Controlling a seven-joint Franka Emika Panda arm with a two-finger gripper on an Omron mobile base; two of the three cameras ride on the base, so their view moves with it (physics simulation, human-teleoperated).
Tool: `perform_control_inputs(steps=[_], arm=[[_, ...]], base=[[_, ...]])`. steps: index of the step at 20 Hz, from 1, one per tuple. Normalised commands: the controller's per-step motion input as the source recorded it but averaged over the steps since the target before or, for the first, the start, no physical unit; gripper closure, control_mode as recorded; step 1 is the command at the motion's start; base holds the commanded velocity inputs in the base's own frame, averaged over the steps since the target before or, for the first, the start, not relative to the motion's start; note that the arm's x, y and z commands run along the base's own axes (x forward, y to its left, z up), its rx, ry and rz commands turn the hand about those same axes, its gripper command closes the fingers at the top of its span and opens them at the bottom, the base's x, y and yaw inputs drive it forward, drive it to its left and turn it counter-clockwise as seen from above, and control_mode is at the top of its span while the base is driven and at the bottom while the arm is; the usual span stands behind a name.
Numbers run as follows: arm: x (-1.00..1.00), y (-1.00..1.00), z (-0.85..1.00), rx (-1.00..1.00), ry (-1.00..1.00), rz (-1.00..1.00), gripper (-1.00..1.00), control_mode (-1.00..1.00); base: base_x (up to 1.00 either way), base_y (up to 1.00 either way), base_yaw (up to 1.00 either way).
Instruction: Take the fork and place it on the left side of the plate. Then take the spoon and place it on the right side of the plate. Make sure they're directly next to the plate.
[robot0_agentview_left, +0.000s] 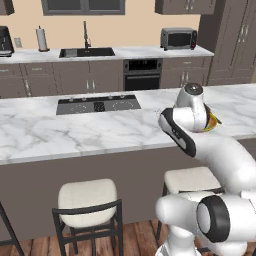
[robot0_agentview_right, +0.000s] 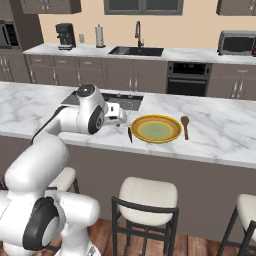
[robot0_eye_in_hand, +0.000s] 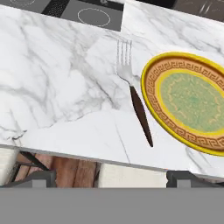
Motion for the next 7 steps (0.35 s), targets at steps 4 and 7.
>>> perform_control_inputs(steps=[4, 7], arm=[[-1.0, 0.23, -0.21, 0.0, 0.0, 0.0, -1.0, -1.0], [-1.0, 0.09, -0.37, 0.0, -0.02, 0.0, -1.0, -1.0]], base=[[0.0, 0.0, 0.0], [0.0, 0.0, 0.0]])
